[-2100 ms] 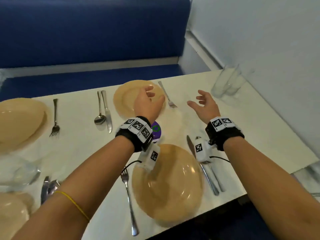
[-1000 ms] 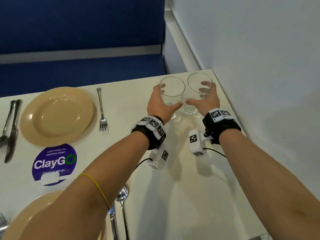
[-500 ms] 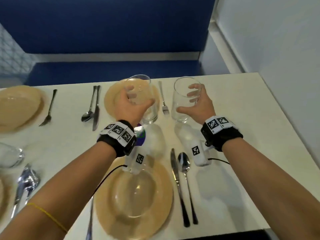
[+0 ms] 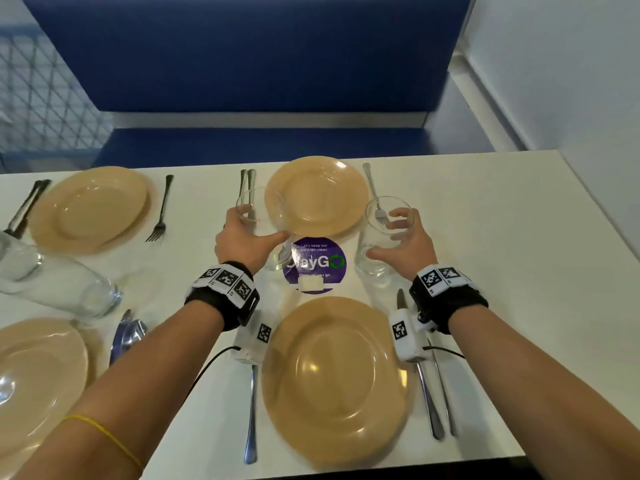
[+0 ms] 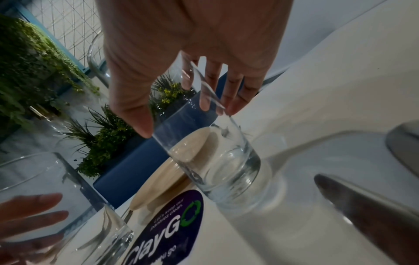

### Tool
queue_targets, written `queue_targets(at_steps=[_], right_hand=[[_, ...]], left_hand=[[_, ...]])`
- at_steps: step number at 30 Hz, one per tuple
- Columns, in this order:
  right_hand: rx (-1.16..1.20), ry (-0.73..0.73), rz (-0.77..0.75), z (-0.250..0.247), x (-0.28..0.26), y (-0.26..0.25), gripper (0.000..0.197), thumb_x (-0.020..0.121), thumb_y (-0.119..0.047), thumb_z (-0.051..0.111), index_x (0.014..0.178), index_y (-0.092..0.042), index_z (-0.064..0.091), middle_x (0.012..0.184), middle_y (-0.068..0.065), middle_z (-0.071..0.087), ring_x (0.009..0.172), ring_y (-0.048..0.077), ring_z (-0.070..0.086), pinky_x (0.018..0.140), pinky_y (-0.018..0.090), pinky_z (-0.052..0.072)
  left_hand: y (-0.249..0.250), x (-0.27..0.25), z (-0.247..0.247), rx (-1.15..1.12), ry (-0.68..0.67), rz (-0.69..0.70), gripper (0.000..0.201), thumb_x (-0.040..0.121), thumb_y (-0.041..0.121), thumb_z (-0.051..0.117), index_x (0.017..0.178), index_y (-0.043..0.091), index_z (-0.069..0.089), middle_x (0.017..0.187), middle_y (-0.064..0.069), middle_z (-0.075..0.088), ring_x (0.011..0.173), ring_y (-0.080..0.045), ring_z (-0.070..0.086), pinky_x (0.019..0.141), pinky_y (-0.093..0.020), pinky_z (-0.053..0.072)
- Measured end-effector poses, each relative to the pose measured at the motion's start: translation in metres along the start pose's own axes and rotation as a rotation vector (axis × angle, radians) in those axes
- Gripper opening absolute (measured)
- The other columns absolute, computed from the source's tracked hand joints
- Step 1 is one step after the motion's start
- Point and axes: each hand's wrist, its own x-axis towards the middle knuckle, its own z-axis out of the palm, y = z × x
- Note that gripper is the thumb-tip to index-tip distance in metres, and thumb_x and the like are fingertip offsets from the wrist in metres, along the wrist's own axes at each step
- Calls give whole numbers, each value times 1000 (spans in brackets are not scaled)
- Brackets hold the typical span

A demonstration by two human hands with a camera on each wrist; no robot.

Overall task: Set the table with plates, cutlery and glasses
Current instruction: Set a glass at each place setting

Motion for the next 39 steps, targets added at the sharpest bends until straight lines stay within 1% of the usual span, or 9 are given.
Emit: queue_targets(at_steps=[5, 7, 11, 14, 18, 24, 30, 34, 39], right_hand=[[-17, -11, 23, 1, -5, 8, 68, 61, -15, 83, 115, -26, 43, 111, -4, 57, 101, 19, 58, 77, 23, 42], [-3, -20, 15, -1, -6, 9, 70, 60, -15, 84, 115, -26, 43, 112, -4, 57, 101, 17, 57, 82, 25, 42], [14, -56, -2, -5, -7, 10, 73, 61, -14, 86, 118, -24, 43, 111, -4, 55, 104, 13, 54, 89, 23, 40], [5, -79, -2, -7, -10, 12, 71, 62, -12, 85, 118, -26, 42, 112, -3, 54, 103, 15, 54, 85, 23, 42], [-1, -129, -13, -9, -17, 15, 70, 62, -10, 84, 112, -31, 41, 117, 1, 55, 101, 14, 54, 74, 15, 45], [-33, -200, -16, -9, -27, 19, 71, 58, -15, 87, 113, -31, 45, 117, -2, 55, 102, 13, 54, 70, 15, 44], [-74, -196, -30, -12, -30, 20, 70, 60, -16, 86, 113, -33, 44, 114, -5, 54, 102, 14, 54, 78, 21, 45], [-70, -169, -26, -12, -31, 20, 69, 62, -14, 84, 114, -32, 43, 117, -4, 54, 102, 14, 54, 79, 22, 44], [-73, -163, -19, -12, -30, 20, 73, 62, -14, 85, 122, -25, 44, 120, -3, 53, 103, 14, 53, 80, 23, 42]], left_hand=[[-7, 6, 6, -49, 10, 8, 79, 61, 39, 85, 128, 23, 45, 122, -2, 62, 112, -21, 58, 88, -26, 41], [-8, 7, 8, -54, 15, 21, 80, 62, 38, 85, 129, 21, 44, 123, -2, 61, 112, -21, 58, 86, -25, 40], [-8, 6, 12, -69, 22, 31, 83, 62, 36, 85, 130, 20, 41, 127, -4, 58, 115, -23, 56, 92, -28, 42], [-9, 3, 12, -77, 40, 39, 85, 62, 35, 85, 132, 17, 39, 130, -4, 55, 117, -23, 54, 94, -30, 42], [-7, 4, 10, -94, 72, 56, 84, 61, 35, 85, 130, 14, 43, 130, -1, 54, 116, -20, 55, 95, -30, 44], [-5, 3, 6, -73, 64, 52, 81, 63, 34, 84, 131, 16, 43, 128, -2, 57, 114, -21, 57, 95, -29, 43], [-4, -1, 1, -53, 64, 51, 81, 64, 36, 84, 132, 16, 44, 128, -3, 58, 115, -23, 56, 97, -31, 44], [-4, -1, 0, -47, 64, 53, 81, 64, 37, 84, 132, 16, 45, 128, -3, 58, 114, -23, 57, 97, -32, 45], [-3, 0, -2, -42, 61, 56, 80, 64, 36, 84, 132, 16, 45, 128, -4, 58, 114, -23, 57, 94, -30, 44]])
